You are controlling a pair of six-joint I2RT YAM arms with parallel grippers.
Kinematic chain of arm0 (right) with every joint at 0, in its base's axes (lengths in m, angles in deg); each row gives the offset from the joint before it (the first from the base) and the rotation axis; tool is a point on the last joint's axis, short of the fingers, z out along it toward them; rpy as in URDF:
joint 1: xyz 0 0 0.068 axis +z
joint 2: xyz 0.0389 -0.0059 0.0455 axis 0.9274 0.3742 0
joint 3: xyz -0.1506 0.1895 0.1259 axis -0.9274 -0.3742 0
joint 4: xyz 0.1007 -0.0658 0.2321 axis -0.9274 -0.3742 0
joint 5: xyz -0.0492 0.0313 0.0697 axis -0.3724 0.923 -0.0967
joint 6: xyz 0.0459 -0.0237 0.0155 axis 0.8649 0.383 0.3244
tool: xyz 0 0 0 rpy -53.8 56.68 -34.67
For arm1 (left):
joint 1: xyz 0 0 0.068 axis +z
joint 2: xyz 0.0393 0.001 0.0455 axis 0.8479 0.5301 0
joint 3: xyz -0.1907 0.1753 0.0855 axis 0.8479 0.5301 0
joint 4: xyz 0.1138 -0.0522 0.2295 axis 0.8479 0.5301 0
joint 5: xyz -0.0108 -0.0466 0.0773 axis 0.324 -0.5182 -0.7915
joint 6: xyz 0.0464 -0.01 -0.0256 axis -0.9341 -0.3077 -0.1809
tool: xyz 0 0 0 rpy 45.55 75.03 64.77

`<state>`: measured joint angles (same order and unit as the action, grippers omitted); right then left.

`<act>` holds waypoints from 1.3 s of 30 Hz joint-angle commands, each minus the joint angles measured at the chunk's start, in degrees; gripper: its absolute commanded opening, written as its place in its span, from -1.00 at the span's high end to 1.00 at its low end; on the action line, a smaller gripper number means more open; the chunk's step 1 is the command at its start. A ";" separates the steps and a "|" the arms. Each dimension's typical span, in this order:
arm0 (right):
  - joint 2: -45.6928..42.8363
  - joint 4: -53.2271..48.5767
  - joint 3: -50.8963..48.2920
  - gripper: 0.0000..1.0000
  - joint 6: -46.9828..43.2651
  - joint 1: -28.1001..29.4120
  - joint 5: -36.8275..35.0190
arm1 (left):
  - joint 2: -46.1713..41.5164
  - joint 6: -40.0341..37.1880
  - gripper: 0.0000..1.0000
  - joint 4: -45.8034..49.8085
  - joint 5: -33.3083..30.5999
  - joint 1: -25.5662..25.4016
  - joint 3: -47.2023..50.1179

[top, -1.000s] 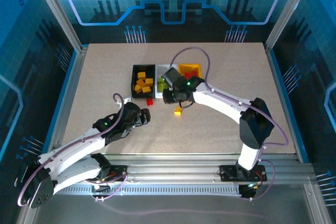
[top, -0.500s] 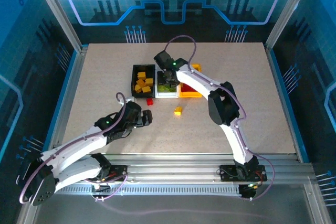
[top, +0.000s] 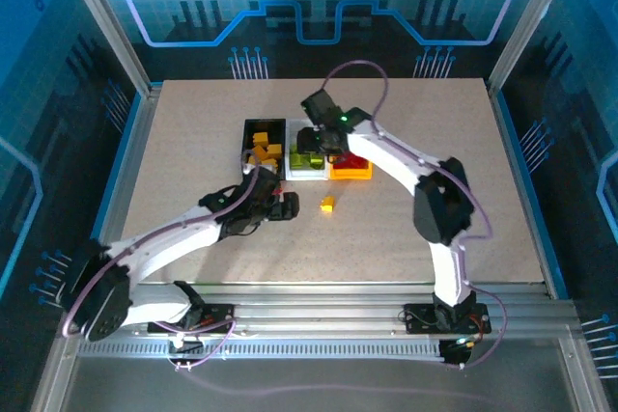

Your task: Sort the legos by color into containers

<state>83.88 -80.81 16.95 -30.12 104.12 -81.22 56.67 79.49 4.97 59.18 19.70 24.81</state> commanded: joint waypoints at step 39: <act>-36.18 7.09 -37.70 -0.29 6.20 -7.76 -0.36 | 15.28 -4.61 0.51 -2.02 -3.59 -2.06 -15.23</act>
<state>47.90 -74.38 -21.34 -25.23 97.09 -81.04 78.02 72.36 3.57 56.49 14.02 7.95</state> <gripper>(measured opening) 0.642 0.258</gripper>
